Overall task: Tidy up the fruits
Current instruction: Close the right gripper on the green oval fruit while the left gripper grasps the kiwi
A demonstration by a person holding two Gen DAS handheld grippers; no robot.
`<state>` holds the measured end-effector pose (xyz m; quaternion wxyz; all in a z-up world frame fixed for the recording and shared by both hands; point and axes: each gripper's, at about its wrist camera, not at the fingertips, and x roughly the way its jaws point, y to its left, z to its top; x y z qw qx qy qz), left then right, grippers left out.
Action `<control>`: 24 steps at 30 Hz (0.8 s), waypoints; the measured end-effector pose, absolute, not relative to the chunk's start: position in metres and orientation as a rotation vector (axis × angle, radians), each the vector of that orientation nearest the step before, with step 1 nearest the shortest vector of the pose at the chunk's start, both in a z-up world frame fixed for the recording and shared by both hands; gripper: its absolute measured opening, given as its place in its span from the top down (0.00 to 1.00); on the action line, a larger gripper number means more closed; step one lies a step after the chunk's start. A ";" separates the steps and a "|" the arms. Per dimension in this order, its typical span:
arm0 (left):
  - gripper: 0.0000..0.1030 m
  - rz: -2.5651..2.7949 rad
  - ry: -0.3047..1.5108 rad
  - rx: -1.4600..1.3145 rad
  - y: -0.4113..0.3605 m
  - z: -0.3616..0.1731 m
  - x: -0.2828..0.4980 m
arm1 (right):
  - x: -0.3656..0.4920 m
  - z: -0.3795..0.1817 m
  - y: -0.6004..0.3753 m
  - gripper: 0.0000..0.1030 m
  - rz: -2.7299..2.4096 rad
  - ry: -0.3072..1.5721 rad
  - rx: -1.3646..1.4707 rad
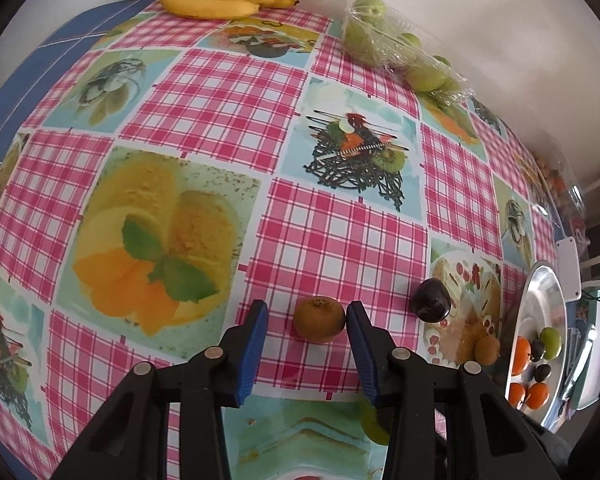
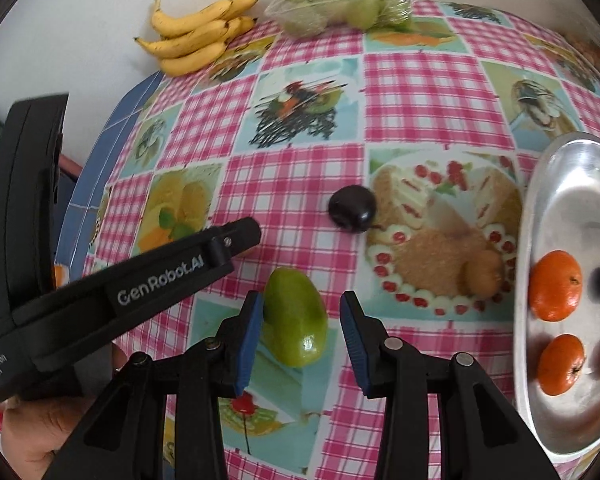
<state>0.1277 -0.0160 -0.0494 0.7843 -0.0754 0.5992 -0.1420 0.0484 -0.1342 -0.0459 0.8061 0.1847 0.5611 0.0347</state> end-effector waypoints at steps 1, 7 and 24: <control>0.57 -0.307 1.294 -0.165 -0.016 -0.050 0.128 | 0.049 -0.047 -0.132 0.60 0.080 1.207 0.392; 0.59 -0.309 1.298 -0.181 -0.015 -0.051 0.129 | 0.049 -0.052 -0.120 0.60 0.096 1.237 0.344; 0.72 -0.329 1.265 -0.209 -0.014 -0.034 0.127 | 0.040 -0.042 -0.155 0.62 0.025 1.188 0.427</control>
